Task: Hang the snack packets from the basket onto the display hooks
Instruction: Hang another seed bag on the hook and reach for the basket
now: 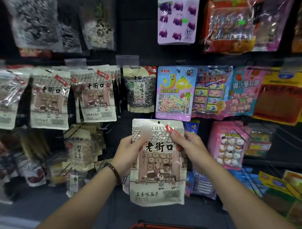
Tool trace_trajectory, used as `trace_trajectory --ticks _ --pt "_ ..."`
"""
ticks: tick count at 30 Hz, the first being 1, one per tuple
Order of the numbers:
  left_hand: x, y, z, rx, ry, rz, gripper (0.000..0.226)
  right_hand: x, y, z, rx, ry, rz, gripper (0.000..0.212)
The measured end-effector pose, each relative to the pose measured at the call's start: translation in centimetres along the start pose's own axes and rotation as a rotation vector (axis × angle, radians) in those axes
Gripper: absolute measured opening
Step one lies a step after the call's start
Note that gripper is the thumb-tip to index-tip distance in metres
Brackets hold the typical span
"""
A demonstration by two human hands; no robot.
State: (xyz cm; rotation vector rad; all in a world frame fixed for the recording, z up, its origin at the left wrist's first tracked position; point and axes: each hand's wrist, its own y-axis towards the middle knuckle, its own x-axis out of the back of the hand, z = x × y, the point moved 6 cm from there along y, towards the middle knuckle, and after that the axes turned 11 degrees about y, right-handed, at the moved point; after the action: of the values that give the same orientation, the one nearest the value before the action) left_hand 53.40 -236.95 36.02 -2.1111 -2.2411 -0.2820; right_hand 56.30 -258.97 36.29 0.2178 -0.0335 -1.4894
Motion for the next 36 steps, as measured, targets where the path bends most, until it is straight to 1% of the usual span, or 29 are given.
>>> trace_trajectory --ticks 2,3,5,7,9,11,13,14,16,17,19,20,21,24,26,28,29,32,33,35,36 --pt "0.5 0.0 -0.6 0.004 -0.004 0.011 0.04 -0.7 0.1 0.3 0.036 0.016 0.003 0.025" --pt "1.0 0.0 -1.0 0.0 0.01 -0.003 0.032 -1.1 0.2 0.5 0.056 0.031 -0.005 0.018" --pt "2.2 0.2 -1.7 -0.027 0.073 -0.044 0.023 -2.3 0.4 1.3 0.094 0.046 -0.038 0.012" --pt "3.6 0.6 -1.9 -0.035 0.093 -0.086 0.021 -3.8 0.8 2.3 0.153 0.031 -0.04 0.011" --pt "5.3 0.8 -2.5 -0.04 0.052 -0.135 0.032 -5.9 1.4 3.2 0.214 -0.001 -0.007 0.013" --pt "6.6 1.2 -3.1 -0.027 0.008 -0.141 0.042 -7.9 2.1 4.0 0.264 -0.05 0.028 0.015" --pt "8.3 1.6 -4.0 -0.036 -0.015 -0.156 0.035 -10.0 3.2 5.0 0.305 -0.087 0.016 0.011" --pt "9.3 1.8 -4.5 -0.037 -0.032 -0.179 0.037 -11.2 3.9 5.5 0.308 -0.089 0.011 0.009" --pt "11.7 2.7 -5.1 -0.039 -0.049 -0.226 0.055 -13.6 5.3 6.6 0.316 -0.115 -0.005 0.012" --pt "12.7 3.0 -5.6 -0.039 -0.029 -0.25 0.055 -14.8 6.0 7.3 0.323 -0.146 -0.009 0.015" --pt "15.2 4.0 -6.4 -0.052 0.008 -0.287 0.044 -17.1 7.2 8.7 0.332 -0.22 -0.008 0.021" --pt "16.3 4.4 -7.0 -0.064 0.034 -0.308 0.042 -18.1 7.8 9.3 0.331 -0.254 -0.009 0.024" --pt "17.4 4.7 -7.6 -0.073 0.073 -0.336 0.047 -19.1 8.5 9.8 0.33 -0.277 -0.008 0.027" --pt "20.9 7.1 -8.2 -0.082 0.136 -0.413 0.094 -22.0 10.6 10.7 0.314 -0.32 0.005 0.028" --pt "22.9 9.1 -8.0 -0.083 0.12 -0.449 0.114 -23.8 12.1 11.0 0.306 -0.363 -0.01 0.023" --pt "24.4 10.8 -7.5 -0.093 0.065 -0.465 0.135 -25.4 13.6 11.2 0.294 -0.382 -0.046 0.023" --pt "24.9 11.3 -7.4 -0.095 0.035 -0.477 0.137 -26.2 14.4 11.2 0.286 -0.385 -0.068 0.024" --pt "26.3 13.2 -7.1 -0.08 -0.076 -0.51 0.114 -28.4 16.2 11.7 0.289 -0.38 -0.073 0.02" --pt "26.8 13.7 -7.4 -0.097 -0.092 -0.509 0.114 -28.9 16.8 11.9 0.3 -0.375 -0.069 0.02" --pt "27.6 15.2 -7.8 -0.134 -0.12 -0.487 0.12 -29.6 17.8 12.5 0.32 -0.381 -0.059 0.027" --pt "27.9 15.7 -8.1 -0.16 -0.129 -0.489 0.116 -29.9 18.2 12.8 0.326 -0.377 -0.054 0.031"
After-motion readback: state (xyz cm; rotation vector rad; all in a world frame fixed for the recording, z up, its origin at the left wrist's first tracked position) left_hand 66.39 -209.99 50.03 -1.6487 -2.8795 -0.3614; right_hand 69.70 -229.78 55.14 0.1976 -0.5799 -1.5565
